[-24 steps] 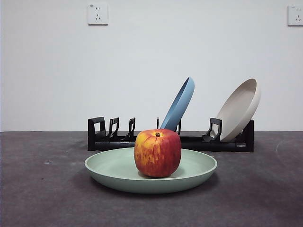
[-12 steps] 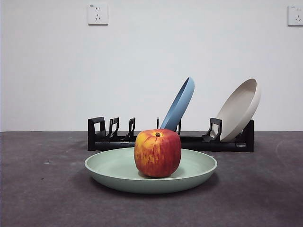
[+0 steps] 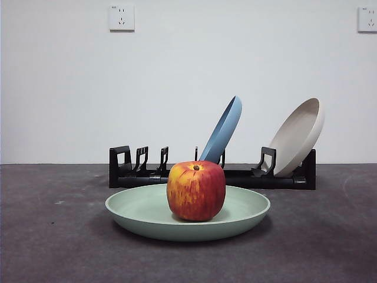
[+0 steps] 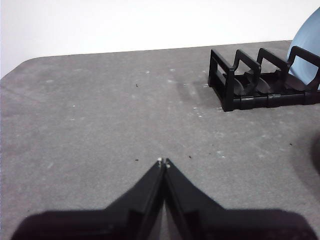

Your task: Take the green plate from the plate rack,put the plate on the table,take the apple from the table,put the apple in the plate

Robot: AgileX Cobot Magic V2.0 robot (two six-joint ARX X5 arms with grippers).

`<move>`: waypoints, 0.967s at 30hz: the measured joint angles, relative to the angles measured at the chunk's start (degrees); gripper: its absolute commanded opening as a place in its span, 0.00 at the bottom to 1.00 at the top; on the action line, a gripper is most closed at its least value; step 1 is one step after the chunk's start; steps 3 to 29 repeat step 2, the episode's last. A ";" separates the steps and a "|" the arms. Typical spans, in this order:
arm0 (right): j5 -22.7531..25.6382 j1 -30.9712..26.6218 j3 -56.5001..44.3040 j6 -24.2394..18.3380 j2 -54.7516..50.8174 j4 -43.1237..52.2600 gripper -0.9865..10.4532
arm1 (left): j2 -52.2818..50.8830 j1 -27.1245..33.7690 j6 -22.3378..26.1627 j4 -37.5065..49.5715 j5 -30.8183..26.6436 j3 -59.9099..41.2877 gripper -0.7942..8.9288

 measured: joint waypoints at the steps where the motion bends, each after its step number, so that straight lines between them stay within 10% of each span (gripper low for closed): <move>1: 0.00 0.00 0.00 0.00 0.00 0.00 0.09 | 0.00 0.00 0.00 -0.02 0.00 0.00 0.08; 29: 0.00 0.00 0.00 0.00 0.00 0.00 0.09 | 0.00 0.00 0.00 -0.02 -0.02 0.00 0.08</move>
